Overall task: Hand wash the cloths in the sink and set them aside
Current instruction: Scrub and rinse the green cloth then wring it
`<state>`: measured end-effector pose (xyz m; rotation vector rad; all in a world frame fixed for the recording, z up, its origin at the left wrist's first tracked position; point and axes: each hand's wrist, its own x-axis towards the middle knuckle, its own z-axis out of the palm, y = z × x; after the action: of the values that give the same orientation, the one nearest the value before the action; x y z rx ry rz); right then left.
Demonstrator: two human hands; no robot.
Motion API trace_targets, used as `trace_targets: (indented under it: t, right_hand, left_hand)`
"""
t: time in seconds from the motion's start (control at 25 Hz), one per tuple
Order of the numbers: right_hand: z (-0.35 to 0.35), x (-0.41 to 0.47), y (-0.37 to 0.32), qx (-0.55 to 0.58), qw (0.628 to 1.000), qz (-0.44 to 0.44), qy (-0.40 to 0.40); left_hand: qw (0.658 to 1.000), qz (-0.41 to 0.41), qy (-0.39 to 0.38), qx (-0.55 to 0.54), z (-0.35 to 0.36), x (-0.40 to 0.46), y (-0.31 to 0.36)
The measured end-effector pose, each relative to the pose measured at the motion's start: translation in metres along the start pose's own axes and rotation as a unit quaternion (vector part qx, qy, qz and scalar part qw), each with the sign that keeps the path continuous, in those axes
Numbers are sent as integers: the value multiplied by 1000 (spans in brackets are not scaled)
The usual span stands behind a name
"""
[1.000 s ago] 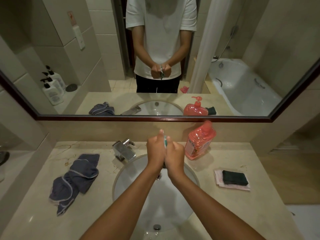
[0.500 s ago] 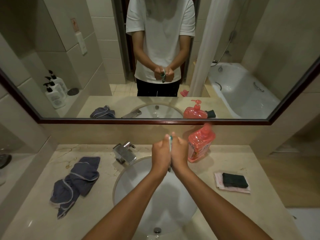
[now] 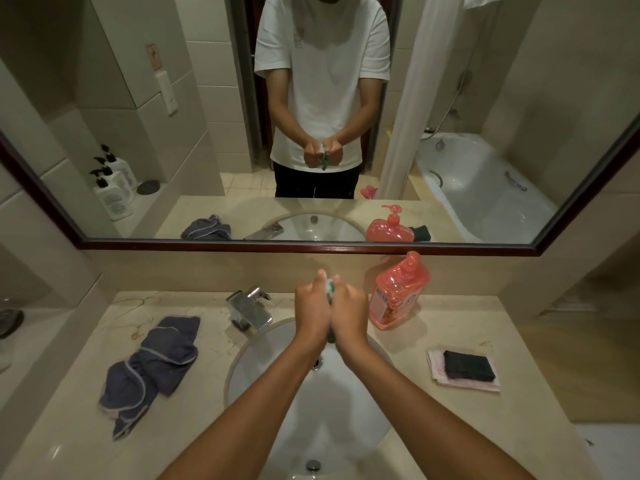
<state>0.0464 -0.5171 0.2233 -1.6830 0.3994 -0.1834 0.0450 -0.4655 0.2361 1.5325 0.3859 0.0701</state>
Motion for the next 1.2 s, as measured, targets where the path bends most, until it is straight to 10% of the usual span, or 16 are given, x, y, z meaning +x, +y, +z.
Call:
trace_targets:
  t: [1.2]
  right_hand:
    - [2, -8, 2, 3, 1000, -4, 9]
  left_hand:
    - [1000, -22, 8, -5, 0, 3, -4]
